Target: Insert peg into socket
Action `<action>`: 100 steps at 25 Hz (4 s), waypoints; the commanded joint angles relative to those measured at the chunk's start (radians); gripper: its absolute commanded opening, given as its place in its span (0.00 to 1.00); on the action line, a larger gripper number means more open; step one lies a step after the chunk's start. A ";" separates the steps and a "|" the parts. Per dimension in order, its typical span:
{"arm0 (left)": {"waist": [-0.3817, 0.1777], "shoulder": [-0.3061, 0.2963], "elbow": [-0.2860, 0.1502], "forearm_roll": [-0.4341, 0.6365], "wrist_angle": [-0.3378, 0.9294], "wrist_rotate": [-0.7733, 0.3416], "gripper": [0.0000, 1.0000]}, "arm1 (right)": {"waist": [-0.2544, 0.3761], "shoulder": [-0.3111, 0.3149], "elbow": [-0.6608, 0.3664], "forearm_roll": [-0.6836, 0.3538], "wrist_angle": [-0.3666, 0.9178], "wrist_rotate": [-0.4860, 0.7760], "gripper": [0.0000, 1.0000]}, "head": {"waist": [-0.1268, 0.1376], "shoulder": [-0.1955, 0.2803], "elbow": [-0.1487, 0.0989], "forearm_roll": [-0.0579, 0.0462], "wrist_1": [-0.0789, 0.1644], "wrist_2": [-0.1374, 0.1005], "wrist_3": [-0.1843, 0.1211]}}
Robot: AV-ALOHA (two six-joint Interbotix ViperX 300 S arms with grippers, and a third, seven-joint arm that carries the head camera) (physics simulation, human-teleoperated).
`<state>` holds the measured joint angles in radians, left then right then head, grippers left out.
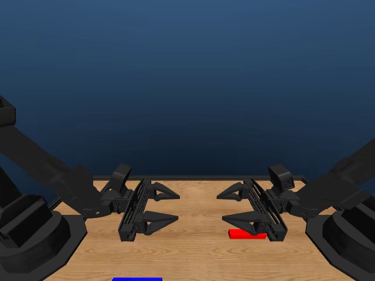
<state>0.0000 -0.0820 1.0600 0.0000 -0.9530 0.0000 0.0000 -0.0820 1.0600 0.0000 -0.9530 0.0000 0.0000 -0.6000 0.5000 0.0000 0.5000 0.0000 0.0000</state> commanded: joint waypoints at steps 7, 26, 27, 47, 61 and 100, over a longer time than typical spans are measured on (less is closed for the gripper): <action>-0.063 -0.005 -0.020 -0.029 -0.199 -0.027 1.00 | 0.022 -0.036 -0.009 0.165 0.116 0.021 1.00 | 0.012 0.017 -0.064 0.006 0.208 0.018 -0.012; -0.415 0.096 -0.035 -0.501 0.363 -0.074 1.00 | 0.046 0.077 -0.104 0.161 0.184 0.099 1.00 | 0.016 0.052 -0.061 0.010 0.248 0.021 0.035; -0.416 0.127 -0.020 -0.498 0.382 -0.085 1.00 | 0.049 0.070 -0.106 0.164 0.186 0.100 1.00 | 0.019 0.052 -0.061 0.011 0.250 0.021 0.031; -0.508 0.205 -0.065 -0.633 0.393 0.089 0.00 | -0.023 -0.010 0.062 0.218 0.435 0.089 1.00 | 0.031 0.087 -0.069 -0.002 0.193 -0.027 -0.080; -0.386 0.138 -0.073 -0.595 0.368 0.162 0.00 | -0.079 0.057 0.182 0.176 0.438 0.153 1.00 | -0.053 0.260 -0.166 -0.032 0.108 -0.087 -0.099; -0.405 0.036 -0.057 -0.671 0.300 0.322 0.00 | 0.161 0.065 -0.341 0.123 0.824 -0.002 0.00 | 0.053 0.111 -0.077 0.001 0.238 -0.046 -0.047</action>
<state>-0.3992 -0.0378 1.0135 -0.6640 -0.6008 0.3170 0.1569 -0.0163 0.7622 0.1324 -0.1176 -0.0049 0.0495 -0.4764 0.4316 0.0005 0.7418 -0.0480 -0.0442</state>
